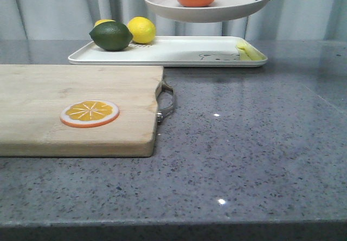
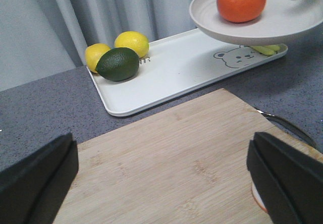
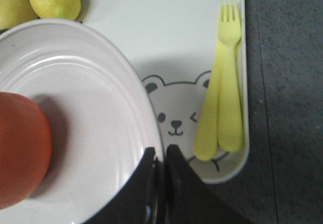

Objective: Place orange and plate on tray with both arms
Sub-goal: 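Lift the plate with the orange using the right gripper toward the tray, then lower the plate onto the bear-print tray with the right gripper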

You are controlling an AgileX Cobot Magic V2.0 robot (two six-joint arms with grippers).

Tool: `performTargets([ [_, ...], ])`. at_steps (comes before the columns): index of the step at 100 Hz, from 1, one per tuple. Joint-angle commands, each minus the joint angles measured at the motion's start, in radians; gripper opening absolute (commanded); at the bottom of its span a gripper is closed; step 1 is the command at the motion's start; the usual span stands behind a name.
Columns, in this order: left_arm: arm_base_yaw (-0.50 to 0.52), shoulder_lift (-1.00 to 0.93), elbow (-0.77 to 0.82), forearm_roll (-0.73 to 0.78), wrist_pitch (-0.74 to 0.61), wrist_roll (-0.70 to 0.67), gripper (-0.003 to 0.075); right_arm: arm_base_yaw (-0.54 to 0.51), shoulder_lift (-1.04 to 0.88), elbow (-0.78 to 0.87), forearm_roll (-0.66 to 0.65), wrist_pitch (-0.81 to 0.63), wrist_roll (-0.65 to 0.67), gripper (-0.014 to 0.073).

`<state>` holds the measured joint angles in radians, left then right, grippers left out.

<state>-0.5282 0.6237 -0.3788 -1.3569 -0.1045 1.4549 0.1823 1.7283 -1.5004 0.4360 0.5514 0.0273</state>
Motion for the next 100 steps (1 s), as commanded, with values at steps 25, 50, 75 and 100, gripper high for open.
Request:
performTargets([
  [25, 0.001, 0.001, -0.028, 0.001, -0.020, -0.004, 0.0653, -0.004, 0.220, -0.340, 0.047, 0.020, -0.006, -0.0059],
  [50, 0.001, 0.001, -0.028, 0.001, -0.020, -0.004, 0.0653, -0.004, 0.341, -0.485, 0.048, 0.069, -0.006, -0.0058],
  [75, 0.001, 0.001, -0.028, 0.001, -0.020, -0.004, 0.0653, -0.006, 0.388, -0.509, 0.048, 0.067, -0.006, -0.0058],
  [100, 0.001, 0.001, -0.028, 0.001, -0.020, -0.004, 0.0653, -0.006, 0.422, -0.510, 0.057, 0.050, -0.006, -0.0058],
])
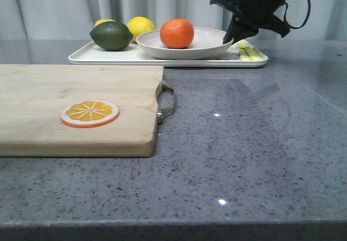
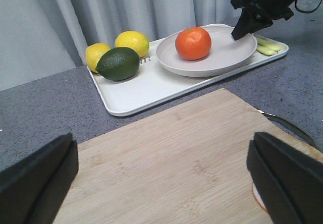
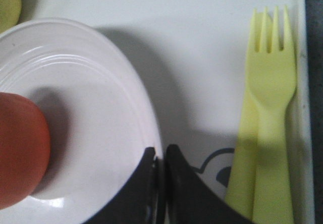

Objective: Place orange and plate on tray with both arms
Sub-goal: 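Lower the plate onto the bear-print tray with the right gripper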

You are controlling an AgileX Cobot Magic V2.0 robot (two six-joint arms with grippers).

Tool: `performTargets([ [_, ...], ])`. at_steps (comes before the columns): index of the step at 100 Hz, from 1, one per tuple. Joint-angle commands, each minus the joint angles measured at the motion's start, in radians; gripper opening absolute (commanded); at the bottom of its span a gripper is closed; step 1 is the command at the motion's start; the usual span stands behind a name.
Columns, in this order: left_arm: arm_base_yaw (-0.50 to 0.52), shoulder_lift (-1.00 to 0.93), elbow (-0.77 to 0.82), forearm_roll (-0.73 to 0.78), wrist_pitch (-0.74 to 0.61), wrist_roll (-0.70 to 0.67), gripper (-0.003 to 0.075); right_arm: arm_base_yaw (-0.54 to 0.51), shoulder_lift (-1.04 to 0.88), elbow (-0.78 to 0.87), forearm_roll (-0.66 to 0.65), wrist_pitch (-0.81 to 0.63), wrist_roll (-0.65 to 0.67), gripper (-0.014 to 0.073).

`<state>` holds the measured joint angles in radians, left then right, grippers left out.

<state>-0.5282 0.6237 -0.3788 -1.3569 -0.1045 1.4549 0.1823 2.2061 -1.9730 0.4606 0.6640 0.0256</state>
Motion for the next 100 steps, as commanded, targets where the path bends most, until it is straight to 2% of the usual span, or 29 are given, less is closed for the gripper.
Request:
performTargets([
  [1, 0.001, 0.001, -0.028, 0.001, -0.020, -0.004, 0.0653, -0.006, -0.056, -0.037, 0.034, -0.063, -0.005, -0.0058],
  [29, 0.001, 0.001, -0.028, 0.001, -0.020, -0.004, 0.0653, -0.006, -0.045, -0.037, 0.071, -0.107, -0.005, -0.0058],
  [100, 0.001, 0.001, -0.028, 0.001, -0.020, -0.004, 0.0653, -0.006, -0.033, -0.037, 0.072, -0.073, -0.005, -0.0058],
])
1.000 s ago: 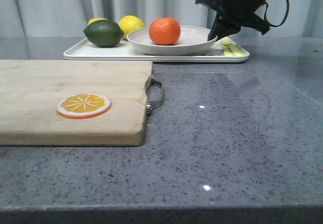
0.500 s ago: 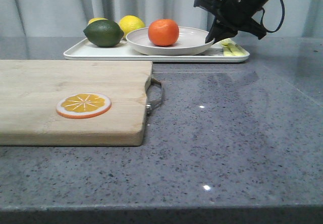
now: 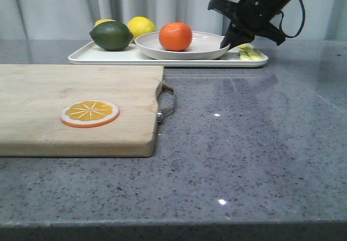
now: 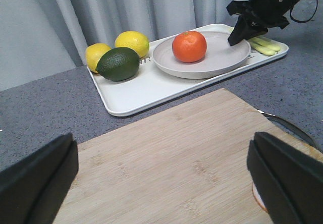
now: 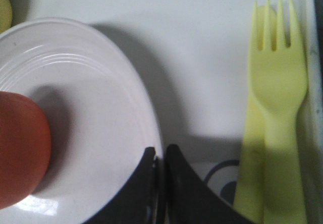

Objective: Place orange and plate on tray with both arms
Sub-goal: 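Lower the plate onto the bear-print tray with the right gripper, then open the right gripper and raise it away from the plate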

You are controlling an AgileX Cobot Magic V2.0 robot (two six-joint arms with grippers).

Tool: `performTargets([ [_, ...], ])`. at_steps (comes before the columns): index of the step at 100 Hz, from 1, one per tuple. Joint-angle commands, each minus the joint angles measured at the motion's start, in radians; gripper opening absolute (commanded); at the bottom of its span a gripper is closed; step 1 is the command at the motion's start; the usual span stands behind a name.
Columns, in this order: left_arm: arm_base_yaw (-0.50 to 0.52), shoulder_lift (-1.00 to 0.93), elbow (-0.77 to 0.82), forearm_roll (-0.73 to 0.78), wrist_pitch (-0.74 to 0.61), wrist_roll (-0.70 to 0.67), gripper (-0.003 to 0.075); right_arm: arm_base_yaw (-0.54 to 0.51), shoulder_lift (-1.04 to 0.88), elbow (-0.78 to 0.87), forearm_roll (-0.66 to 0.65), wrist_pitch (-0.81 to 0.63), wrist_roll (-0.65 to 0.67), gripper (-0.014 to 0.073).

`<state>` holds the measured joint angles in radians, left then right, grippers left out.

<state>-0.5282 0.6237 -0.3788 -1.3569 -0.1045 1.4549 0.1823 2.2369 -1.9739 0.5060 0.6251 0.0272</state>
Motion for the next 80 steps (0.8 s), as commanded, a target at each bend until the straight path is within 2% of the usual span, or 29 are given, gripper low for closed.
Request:
performTargets([
  [1, 0.001, 0.001, -0.028, 0.001, -0.020, -0.004, 0.0653, -0.006, -0.064, -0.036, 0.027, -0.034, -0.006, -0.0058],
  [33, 0.001, 0.001, -0.028, 0.001, -0.020, -0.004, 0.0653, -0.006, -0.064, -0.036, 0.027, -0.034, -0.006, -0.0044],
  [47, 0.001, 0.001, -0.028, 0.001, -0.020, -0.004, 0.0653, -0.006, -0.064, -0.036, 0.027, -0.037, -0.006, 0.0041],
  [66, 0.001, 0.001, -0.028, 0.001, -0.020, -0.004, 0.0653, -0.006, -0.067, -0.036, 0.027, -0.039, -0.006, 0.0210],
  [80, 0.001, 0.001, -0.028, 0.001, -0.020, -0.004, 0.0653, -0.009, -0.089, -0.036, 0.027, -0.044, -0.006, 0.0260],
])
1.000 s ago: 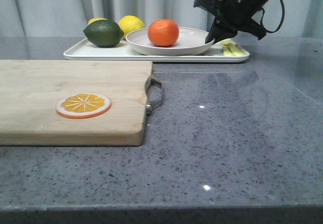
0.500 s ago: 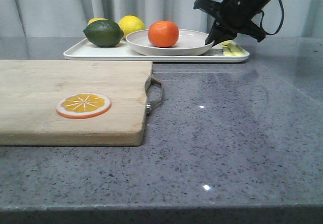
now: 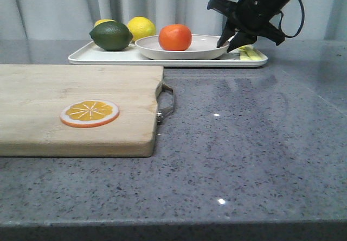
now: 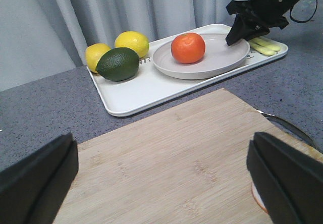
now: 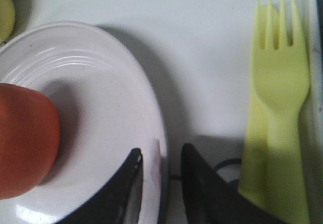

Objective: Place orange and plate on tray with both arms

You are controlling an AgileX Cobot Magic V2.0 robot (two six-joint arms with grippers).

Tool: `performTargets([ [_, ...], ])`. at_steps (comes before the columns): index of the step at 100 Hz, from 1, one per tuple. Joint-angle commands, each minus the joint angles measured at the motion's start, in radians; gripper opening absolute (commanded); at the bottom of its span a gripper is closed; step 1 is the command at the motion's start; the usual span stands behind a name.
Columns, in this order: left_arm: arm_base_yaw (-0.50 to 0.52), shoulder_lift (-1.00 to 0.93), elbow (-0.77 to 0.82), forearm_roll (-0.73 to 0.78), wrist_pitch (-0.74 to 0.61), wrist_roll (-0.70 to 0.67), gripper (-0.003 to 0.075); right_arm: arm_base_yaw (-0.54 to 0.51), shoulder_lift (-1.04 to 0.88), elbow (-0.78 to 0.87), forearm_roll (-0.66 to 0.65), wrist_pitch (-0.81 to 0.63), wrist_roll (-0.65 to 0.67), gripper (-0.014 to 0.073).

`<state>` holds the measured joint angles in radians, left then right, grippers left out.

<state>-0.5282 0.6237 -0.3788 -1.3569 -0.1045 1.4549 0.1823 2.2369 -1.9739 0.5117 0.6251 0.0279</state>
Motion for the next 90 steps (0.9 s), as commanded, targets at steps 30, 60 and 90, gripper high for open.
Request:
performTargets([
  [30, 0.001, 0.001, -0.028, 0.001, -0.020, -0.004, 0.0653, -0.035, -0.221, -0.036, -0.088, -0.003, -0.045, 0.0323],
  [60, 0.001, 0.001, -0.028, 0.001, -0.020, -0.004, 0.0653, -0.035, -0.428, -0.021, -0.140, 0.054, -0.160, 0.0323],
  [90, 0.001, 0.001, -0.028, 0.001, -0.020, -0.004, 0.0653, -0.035, -0.735, 0.313, -0.218, 0.022, -0.215, 0.0323],
])
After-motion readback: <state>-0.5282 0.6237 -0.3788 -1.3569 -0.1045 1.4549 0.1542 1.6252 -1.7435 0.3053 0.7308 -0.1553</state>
